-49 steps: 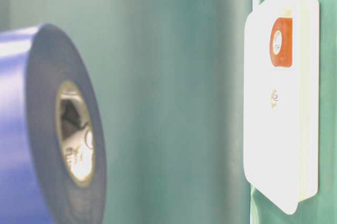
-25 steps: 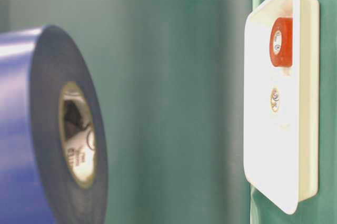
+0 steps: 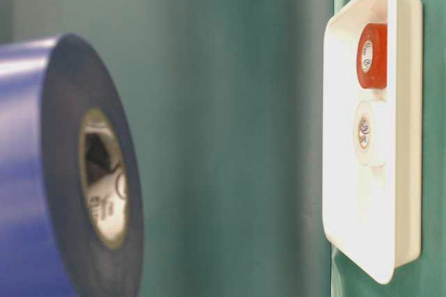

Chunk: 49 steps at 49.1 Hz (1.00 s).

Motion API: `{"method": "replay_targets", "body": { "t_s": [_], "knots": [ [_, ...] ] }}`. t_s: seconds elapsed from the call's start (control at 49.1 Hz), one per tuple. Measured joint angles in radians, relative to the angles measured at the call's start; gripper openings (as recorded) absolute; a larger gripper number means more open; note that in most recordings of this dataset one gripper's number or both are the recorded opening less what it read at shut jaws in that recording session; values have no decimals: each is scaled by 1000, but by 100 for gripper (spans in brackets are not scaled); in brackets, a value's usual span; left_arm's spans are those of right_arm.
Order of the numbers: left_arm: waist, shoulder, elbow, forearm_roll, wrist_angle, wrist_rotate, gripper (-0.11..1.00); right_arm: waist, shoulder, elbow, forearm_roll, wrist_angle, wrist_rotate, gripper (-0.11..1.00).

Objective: Pick up the tape from a random location and place it into the white case.
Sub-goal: 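Lift the blue tape and carry it over the white tray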

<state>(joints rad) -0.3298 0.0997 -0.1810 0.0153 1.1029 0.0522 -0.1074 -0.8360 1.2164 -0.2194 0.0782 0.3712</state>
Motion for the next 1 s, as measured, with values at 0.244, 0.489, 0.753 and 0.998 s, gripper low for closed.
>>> {"method": "replay_targets", "body": {
  "t_s": [0.244,0.489,0.753,0.998],
  "knots": [
    [75,0,0,0,0,-2,22,0,0,-2,0,3,0,88],
    [164,0,0,-2,21,2,22,0,0,-2,0,6,0,88],
    [301,-18,8,0,32,3,22,0,0,0,0,8,0,88],
    [446,-25,17,0,32,3,22,0,0,0,0,8,2,88]
  ]
}}
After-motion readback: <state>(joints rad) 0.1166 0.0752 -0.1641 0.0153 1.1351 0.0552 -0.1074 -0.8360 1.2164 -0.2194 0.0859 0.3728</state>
